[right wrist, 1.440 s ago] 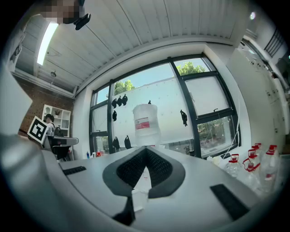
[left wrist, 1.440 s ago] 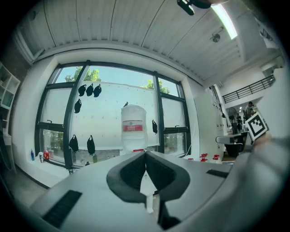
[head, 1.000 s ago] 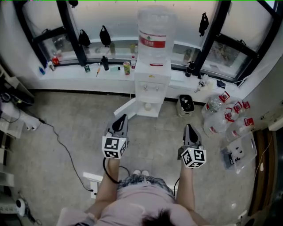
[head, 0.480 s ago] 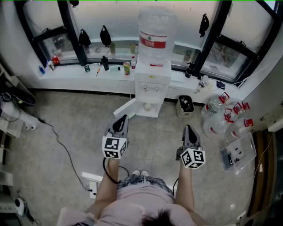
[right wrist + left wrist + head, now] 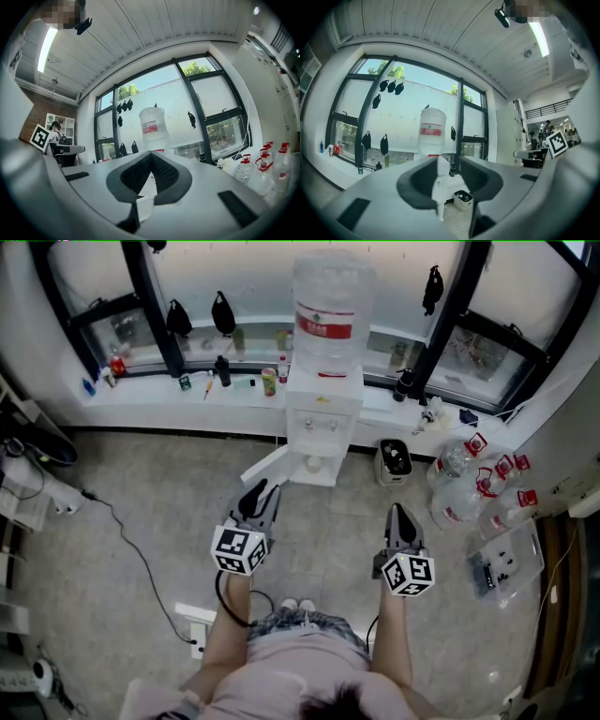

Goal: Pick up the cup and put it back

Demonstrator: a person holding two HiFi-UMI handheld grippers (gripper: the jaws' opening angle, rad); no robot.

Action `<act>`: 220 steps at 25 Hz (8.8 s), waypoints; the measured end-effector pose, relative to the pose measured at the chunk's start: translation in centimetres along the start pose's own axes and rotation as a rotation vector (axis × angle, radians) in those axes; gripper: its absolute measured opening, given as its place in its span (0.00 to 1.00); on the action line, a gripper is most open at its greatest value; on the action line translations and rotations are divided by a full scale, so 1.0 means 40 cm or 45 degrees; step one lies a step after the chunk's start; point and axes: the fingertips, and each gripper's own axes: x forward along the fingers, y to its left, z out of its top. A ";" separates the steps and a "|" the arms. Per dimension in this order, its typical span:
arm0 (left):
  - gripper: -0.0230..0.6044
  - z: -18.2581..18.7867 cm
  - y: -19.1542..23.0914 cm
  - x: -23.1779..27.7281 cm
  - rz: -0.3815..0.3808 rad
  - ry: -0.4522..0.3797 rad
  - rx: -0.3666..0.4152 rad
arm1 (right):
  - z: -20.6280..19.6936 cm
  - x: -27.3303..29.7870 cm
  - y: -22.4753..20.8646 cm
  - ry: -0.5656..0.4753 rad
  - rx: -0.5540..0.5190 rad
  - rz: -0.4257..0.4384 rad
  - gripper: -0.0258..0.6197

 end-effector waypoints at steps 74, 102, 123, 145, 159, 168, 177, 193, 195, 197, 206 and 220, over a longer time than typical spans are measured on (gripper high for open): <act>0.71 -0.017 0.304 0.876 0.224 0.045 0.075 | -0.090 0.976 -0.357 0.182 0.063 0.270 0.06; 0.70 -0.277 0.394 0.978 0.081 0.167 0.122 | -0.333 1.068 -0.311 0.218 0.021 0.282 0.06; 0.70 -1.401 0.428 1.065 0.033 0.200 0.152 | -1.446 1.106 -0.495 0.311 -0.096 0.598 0.06; 0.71 -2.101 0.570 1.371 0.128 0.240 0.130 | -1.986 1.258 -0.603 0.300 -0.227 0.780 0.06; 0.71 -2.271 0.601 1.533 0.142 0.365 0.090 | -2.045 1.281 -0.615 0.320 -0.169 0.592 0.06; 0.70 -2.276 0.612 1.584 0.138 0.362 0.048 | -2.061 1.276 -0.603 0.337 -0.164 0.592 0.06; 0.70 -2.274 0.609 1.588 0.127 0.394 0.102 | -2.064 1.269 -0.624 0.349 -0.160 0.562 0.06; 0.70 -2.066 0.518 1.288 0.049 0.254 0.155 | -2.065 1.265 -0.620 0.347 -0.155 0.580 0.06; 0.70 -2.047 0.510 1.237 0.041 0.249 0.165 | -2.064 1.266 -0.619 0.344 -0.154 0.582 0.06; 0.70 -2.036 0.505 1.196 0.037 0.249 0.182 | -2.064 1.267 -0.620 0.342 -0.149 0.579 0.06; 0.70 -2.051 0.512 1.199 0.065 0.240 0.188 | -2.063 1.268 -0.624 0.338 -0.156 0.569 0.06; 0.70 -2.074 0.558 1.458 0.087 0.181 0.063 | -2.071 1.263 -0.646 0.345 -0.134 0.537 0.06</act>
